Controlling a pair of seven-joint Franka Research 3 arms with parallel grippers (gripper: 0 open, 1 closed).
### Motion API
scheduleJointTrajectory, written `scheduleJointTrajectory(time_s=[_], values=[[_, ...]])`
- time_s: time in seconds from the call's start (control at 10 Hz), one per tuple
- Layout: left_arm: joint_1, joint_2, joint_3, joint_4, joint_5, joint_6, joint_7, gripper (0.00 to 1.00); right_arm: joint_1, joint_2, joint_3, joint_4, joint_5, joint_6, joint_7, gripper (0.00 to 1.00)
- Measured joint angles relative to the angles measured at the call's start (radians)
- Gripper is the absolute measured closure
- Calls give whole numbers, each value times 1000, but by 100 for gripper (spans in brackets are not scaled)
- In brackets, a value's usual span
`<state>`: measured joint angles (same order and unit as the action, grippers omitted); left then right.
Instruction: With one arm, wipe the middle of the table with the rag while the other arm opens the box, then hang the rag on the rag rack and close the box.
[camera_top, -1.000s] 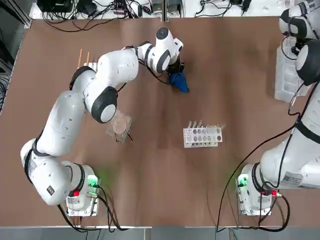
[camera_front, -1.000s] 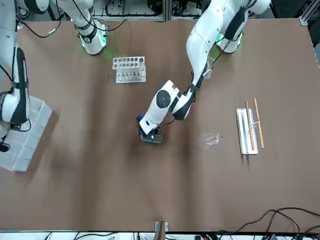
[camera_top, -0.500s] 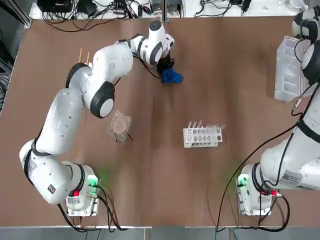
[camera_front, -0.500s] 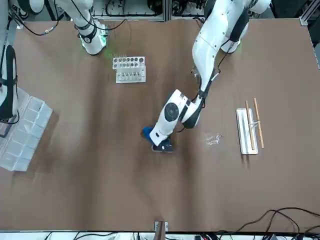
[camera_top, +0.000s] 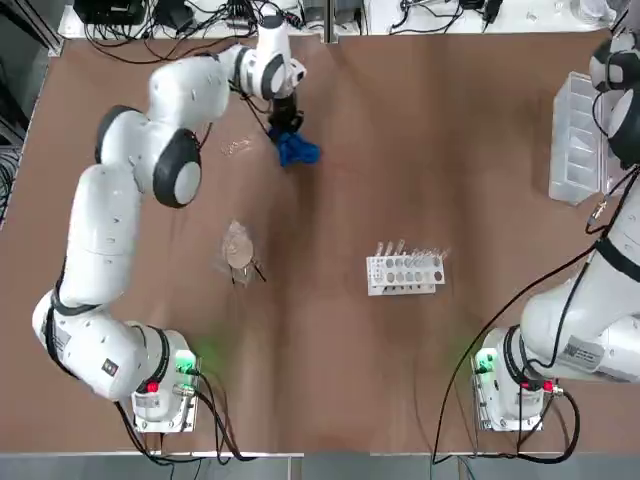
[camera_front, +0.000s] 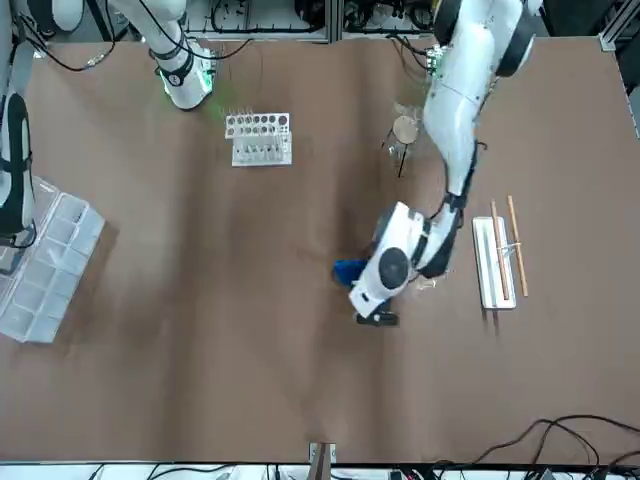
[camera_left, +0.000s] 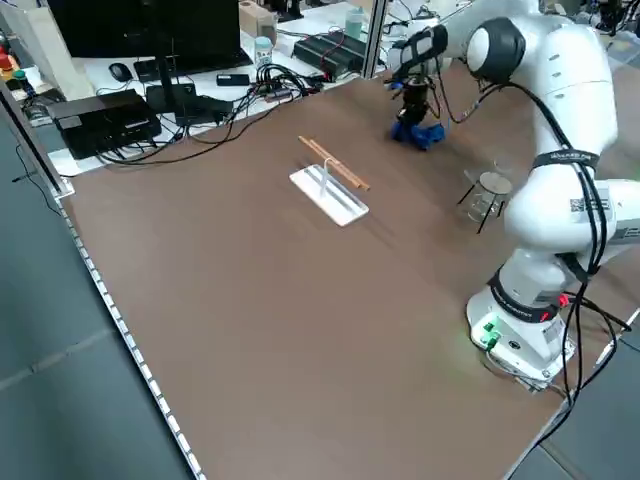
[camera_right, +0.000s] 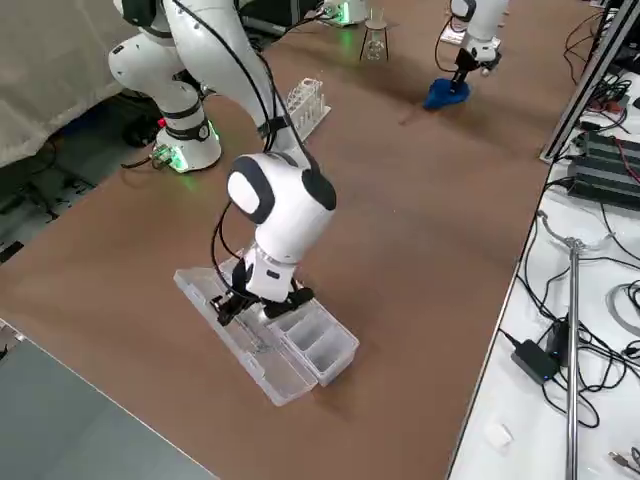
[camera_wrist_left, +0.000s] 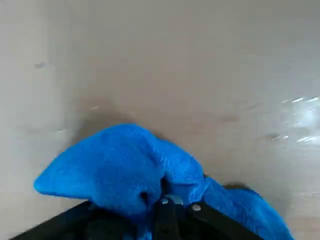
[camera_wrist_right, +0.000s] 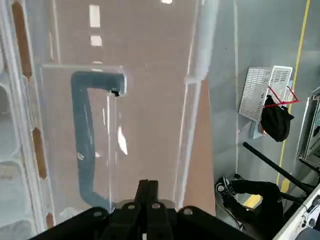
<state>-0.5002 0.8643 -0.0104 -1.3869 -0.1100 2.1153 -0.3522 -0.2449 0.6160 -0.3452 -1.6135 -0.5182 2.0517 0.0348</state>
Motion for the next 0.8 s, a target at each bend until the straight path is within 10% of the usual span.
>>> scheduleJointTrajectory(time_s=[0.3,0.8], values=[[95,-128,6,-221,14,-1,168,89,4,1,48,5,6,-40,0,98],[233,-210,8,-365,111,-52,316,89,18,-153,318,112,14,-402,0,74]])
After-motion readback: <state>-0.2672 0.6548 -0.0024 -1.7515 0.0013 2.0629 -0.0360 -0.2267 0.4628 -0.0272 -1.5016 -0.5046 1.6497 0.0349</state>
